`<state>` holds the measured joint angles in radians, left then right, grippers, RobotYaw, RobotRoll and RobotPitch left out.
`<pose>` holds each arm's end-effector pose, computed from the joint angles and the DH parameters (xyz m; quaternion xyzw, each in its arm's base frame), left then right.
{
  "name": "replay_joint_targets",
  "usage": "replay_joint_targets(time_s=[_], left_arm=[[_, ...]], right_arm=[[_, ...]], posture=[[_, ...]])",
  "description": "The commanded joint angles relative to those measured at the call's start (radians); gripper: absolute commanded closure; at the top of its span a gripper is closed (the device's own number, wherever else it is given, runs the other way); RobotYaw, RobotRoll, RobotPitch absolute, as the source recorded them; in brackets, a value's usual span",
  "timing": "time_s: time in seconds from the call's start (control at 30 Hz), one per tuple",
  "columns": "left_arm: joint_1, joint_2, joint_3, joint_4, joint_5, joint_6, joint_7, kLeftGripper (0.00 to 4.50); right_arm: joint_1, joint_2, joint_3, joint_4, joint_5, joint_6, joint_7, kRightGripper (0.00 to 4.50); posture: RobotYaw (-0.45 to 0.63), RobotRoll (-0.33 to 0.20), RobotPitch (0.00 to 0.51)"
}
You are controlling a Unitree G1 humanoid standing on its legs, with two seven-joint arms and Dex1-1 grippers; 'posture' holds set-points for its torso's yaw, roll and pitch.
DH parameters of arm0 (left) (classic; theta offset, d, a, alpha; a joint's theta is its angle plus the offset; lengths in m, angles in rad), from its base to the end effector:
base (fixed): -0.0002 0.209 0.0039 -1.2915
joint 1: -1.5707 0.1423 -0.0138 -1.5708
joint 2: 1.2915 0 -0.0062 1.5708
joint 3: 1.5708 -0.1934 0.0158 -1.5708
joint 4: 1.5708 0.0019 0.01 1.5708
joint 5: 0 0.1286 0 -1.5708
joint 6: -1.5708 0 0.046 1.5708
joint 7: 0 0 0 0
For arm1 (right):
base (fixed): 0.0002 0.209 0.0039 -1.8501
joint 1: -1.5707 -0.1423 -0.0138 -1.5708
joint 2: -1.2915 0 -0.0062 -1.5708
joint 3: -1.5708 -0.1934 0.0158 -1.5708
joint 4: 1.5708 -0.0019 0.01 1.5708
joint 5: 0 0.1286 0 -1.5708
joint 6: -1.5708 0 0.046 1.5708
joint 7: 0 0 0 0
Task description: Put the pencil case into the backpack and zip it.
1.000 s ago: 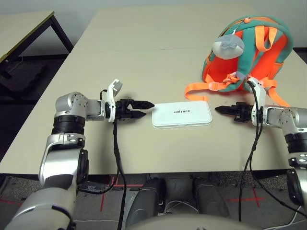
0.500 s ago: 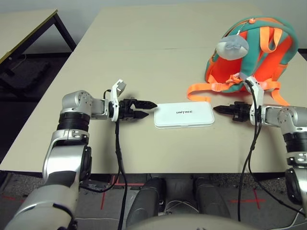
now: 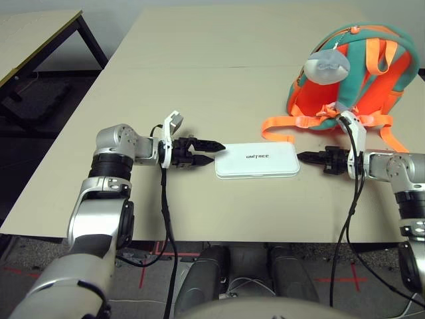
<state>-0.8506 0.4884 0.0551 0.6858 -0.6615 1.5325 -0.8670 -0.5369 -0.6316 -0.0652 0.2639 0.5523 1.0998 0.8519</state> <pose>0.3044 0.2247 0.1219 -0.3655 0.4890 -0.3869 0.6911 0.2724 -0.2687 0.1207 0.1581 0.3372 0.3505 0.8593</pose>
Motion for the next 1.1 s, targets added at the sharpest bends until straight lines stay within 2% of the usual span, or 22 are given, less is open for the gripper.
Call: replay_joint_targets(time_s=[0.03,0.47,0.73,1.1], left_arm=[[0.021,-0.037,-0.051,0.041,0.027,0.012,0.002,0.00],[0.031,-0.096,-0.067,0.046,0.055,0.013,0.001,0.00],[0.035,-0.099,-0.075,0.034,0.074,-0.044,-0.017,0.00],[0.070,-0.074,-0.157,-0.024,0.103,-0.097,-0.078,0.00]], right_arm=[[0.031,0.002,-0.009,-0.012,0.006,0.027,-0.013,4.47],[0.056,0.031,-0.015,-0.092,0.028,0.080,-0.032,4.47],[0.053,0.102,-0.002,-0.167,0.043,0.127,-0.063,4.47],[0.060,0.099,-0.004,-0.169,0.038,0.119,-0.062,4.47]], posture=[[-0.09,0.000,0.155],[-0.10,0.000,0.162],[-0.10,0.000,0.161],[-0.10,0.000,0.160]])
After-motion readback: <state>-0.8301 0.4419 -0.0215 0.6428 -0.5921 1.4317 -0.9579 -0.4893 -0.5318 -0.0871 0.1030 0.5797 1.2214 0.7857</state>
